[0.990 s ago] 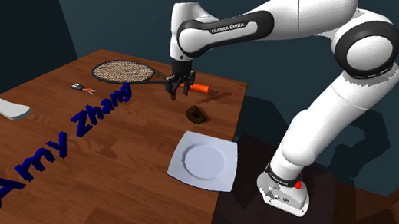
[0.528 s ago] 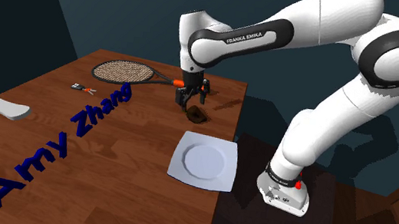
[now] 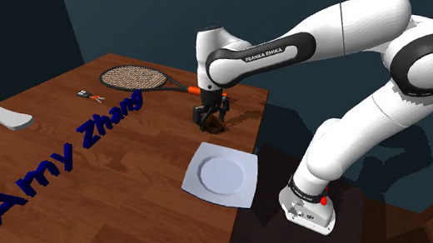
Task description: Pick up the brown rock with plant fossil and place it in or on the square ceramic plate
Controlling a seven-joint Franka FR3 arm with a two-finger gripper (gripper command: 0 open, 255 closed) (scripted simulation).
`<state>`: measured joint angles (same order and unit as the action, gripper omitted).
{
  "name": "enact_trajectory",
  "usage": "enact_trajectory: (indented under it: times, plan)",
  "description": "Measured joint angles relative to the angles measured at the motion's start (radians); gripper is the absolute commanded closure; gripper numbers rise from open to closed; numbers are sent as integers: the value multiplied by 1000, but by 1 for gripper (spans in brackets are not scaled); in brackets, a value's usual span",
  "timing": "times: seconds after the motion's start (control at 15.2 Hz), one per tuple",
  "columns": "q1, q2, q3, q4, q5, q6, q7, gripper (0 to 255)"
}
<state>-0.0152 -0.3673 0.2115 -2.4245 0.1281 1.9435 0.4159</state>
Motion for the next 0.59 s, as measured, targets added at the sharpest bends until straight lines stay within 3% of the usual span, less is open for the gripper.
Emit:
enact_trajectory:
  times: [0.4,0.46,0.59]
  plan:
    - [0,0,0,-11,1,11,-1,0]
    - [0,0,0,-11,1,11,-1,255]
    - [0,0,0,-10,1,11,-1,255]
